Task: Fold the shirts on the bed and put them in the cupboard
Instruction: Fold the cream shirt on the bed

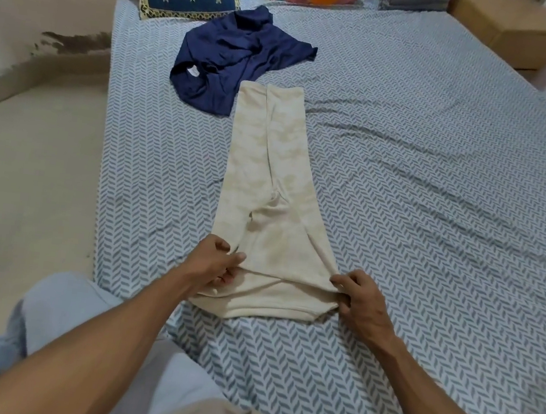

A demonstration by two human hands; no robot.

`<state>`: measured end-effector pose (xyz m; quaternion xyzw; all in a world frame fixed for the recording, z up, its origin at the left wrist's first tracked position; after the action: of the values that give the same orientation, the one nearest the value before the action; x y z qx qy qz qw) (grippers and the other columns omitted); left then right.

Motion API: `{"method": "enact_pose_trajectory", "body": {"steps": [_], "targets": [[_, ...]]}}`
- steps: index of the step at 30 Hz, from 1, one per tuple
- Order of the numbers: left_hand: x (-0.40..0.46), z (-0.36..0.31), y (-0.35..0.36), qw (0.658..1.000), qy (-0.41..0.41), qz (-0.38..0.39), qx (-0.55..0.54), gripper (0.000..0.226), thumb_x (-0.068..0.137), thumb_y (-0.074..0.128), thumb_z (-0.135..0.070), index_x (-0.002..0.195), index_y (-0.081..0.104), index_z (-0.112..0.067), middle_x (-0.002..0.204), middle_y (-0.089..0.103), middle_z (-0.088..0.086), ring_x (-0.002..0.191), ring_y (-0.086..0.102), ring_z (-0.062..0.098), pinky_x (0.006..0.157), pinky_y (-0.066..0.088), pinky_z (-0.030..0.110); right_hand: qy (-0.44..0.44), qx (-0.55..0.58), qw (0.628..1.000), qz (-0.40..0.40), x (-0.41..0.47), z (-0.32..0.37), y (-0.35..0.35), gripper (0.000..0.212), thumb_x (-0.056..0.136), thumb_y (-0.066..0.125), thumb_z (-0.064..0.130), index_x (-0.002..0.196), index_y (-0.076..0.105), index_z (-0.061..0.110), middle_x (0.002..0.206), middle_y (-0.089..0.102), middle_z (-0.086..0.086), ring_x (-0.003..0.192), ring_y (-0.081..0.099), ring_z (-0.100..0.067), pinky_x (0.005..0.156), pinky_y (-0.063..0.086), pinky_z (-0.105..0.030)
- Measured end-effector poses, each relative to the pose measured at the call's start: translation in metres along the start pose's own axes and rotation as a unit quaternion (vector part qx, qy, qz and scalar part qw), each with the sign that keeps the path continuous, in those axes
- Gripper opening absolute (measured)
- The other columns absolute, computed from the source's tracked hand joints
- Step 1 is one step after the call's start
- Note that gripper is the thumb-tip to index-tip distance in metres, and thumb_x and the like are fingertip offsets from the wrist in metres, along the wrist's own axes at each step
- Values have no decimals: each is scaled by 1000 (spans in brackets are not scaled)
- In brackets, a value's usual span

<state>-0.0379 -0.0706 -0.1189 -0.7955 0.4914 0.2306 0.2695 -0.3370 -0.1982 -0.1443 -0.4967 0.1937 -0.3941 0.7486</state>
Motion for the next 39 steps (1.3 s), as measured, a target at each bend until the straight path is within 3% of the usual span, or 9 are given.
{"method": "enact_pose_trajectory", "body": {"steps": [2, 4, 7, 13, 18, 23, 30, 36, 39], "targets": [[-4, 1, -12, 988, 78, -45, 123, 44, 85, 79, -36, 114, 53, -17, 84, 66, 11, 62, 61, 18, 51, 46, 29, 10, -3, 1000, -4, 1, -1, 3, 46, 68, 74, -10, 110, 74, 7, 98, 61, -10, 86, 62, -30, 73, 43, -26], [-11, 4, -25, 937, 156, -96, 298, 53, 75, 83, -48, 113, 55, -24, 95, 62, 3, 84, 62, 20, 68, 50, 34, 14, 1, 1000, -1, 1, -1, 6, 47, 70, 71, -6, 115, 72, 6, 103, 62, -11, 92, 62, -33, 78, 43, -28], [-21, 20, -36, 879, 172, -89, 436, 79, 62, 83, -58, 125, 49, -25, 117, 53, 1, 109, 53, 24, 87, 48, 39, 68, 21, 997, -15, 2, 5, 4, 47, 78, 65, 12, 126, 66, 8, 109, 63, -12, 99, 61, -36, 83, 46, -33], [-35, 40, -36, 942, 87, -62, 319, 63, 70, 83, -29, 115, 40, -17, 101, 63, 5, 85, 64, 23, 72, 55, 40, 229, 79, 970, 2, -2, 7, 3, 63, 80, 68, 20, 139, 46, 30, 103, 73, -8, 90, 68, -31, 76, 55, -39], [-45, 43, -26, 935, 150, -42, 319, 44, 85, 69, -22, 116, 38, -15, 92, 63, 10, 74, 60, 21, 59, 45, 35, 215, 98, 972, 11, -8, 9, -4, 49, 85, 60, 9, 127, 49, 31, 76, 65, 2, 64, 61, -19, 56, 44, -31], [-54, 44, -21, 912, 210, -55, 349, 56, 86, 63, -12, 130, 30, -23, 65, 54, 10, 51, 50, 20, 44, 31, 26, 162, 51, 985, -16, -18, 9, -2, 47, 80, 60, 3, 120, 56, 28, 73, 62, -7, 65, 56, -25, 62, 38, -30], [-52, 48, -28, 947, 141, -70, 279, 39, 93, 54, -16, 121, 30, -28, 72, 58, 8, 61, 56, 23, 49, 35, 30, 188, 94, 976, -56, -21, 5, -6, 50, 88, 52, 0, 131, 53, 25, 72, 62, -7, 58, 55, -26, 58, 43, -37], [-51, 51, -21, 940, 124, -30, 317, 37, 95, 57, -27, 122, 34, -17, 90, 61, 6, 75, 59, 20, 53, 38, 30, 160, 51, 985, -44, -22, 12, -2, 51, 86, 61, 8, 135, 54, 20, 117, 61, -5, 104, 58, -27, 85, 50, -39], [-50, 55, -22, 941, 101, -33, 321, 38, 95, 56, -43, 122, 37, -23, 93, 63, 4, 79, 61, 21, 57, 41, 32, 151, 9, 988, -4, -21, 17, 0, 48, 80, 61, 15, 126, 58, 26, 119, 54, -2, 111, 53, -27, 82, 53, -42]]}}
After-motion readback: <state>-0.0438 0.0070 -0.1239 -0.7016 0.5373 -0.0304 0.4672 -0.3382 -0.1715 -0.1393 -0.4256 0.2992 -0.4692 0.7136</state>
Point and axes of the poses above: each hand's wrist, its own x-axis towards the middle knuckle, its own y-axis out of the palm, z = x × y, the point moved 5 cm from there along x, towards the middle knuckle
